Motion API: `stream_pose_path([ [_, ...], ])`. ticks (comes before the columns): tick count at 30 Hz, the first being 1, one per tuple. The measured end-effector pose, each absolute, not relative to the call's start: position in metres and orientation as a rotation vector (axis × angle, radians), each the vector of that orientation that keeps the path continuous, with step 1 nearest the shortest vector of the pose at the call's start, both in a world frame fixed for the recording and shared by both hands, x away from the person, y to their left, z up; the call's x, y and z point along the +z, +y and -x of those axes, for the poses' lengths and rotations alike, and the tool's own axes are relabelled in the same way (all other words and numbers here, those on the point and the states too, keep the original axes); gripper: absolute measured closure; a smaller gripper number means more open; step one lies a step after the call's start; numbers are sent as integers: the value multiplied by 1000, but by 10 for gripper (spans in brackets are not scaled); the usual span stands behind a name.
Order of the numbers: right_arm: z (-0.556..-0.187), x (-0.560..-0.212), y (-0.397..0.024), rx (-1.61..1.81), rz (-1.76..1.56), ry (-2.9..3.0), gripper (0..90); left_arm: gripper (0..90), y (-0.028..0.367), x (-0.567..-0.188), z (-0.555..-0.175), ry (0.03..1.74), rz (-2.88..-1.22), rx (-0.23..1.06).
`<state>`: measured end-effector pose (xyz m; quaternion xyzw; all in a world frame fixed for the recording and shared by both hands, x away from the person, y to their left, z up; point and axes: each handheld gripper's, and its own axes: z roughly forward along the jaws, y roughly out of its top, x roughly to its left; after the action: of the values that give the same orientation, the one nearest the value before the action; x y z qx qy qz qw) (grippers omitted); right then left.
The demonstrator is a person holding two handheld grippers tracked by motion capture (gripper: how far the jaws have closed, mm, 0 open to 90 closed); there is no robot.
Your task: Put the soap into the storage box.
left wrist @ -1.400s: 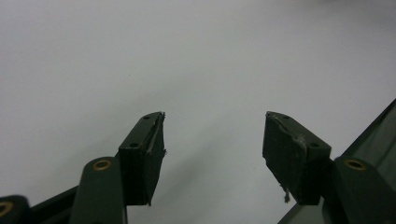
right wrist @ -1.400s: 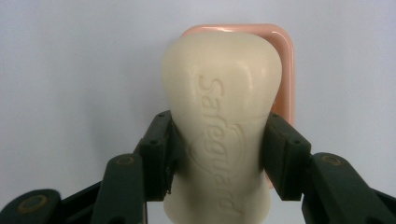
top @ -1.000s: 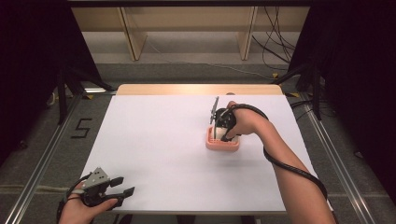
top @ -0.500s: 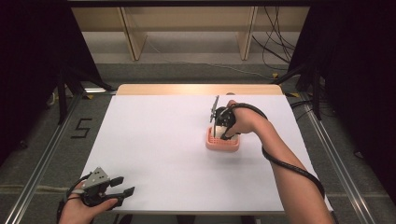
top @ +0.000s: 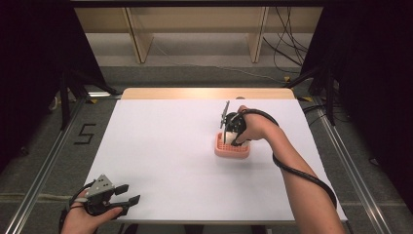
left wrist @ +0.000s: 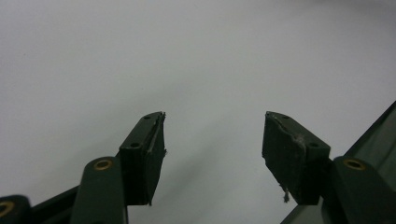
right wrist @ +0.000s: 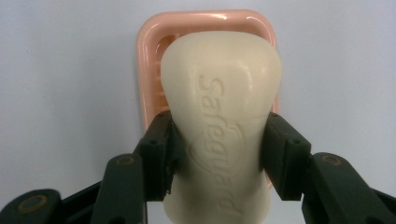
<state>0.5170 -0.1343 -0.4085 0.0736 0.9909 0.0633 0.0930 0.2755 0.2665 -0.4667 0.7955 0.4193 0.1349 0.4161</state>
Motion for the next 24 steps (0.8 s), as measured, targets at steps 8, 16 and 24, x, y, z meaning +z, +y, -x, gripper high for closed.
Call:
stream_pose_path([
  [8,-518,-413,-133,201,-235,2946,505,390,267,-467,-275,1046,-2001,344],
  [16,-519,-418,-132,182,-283,2956,505,391,267,-467,-275,1050,-1986,349],
  [24,-521,-426,-131,180,-294,2966,505,391,269,-466,-276,1036,-2020,349],
])
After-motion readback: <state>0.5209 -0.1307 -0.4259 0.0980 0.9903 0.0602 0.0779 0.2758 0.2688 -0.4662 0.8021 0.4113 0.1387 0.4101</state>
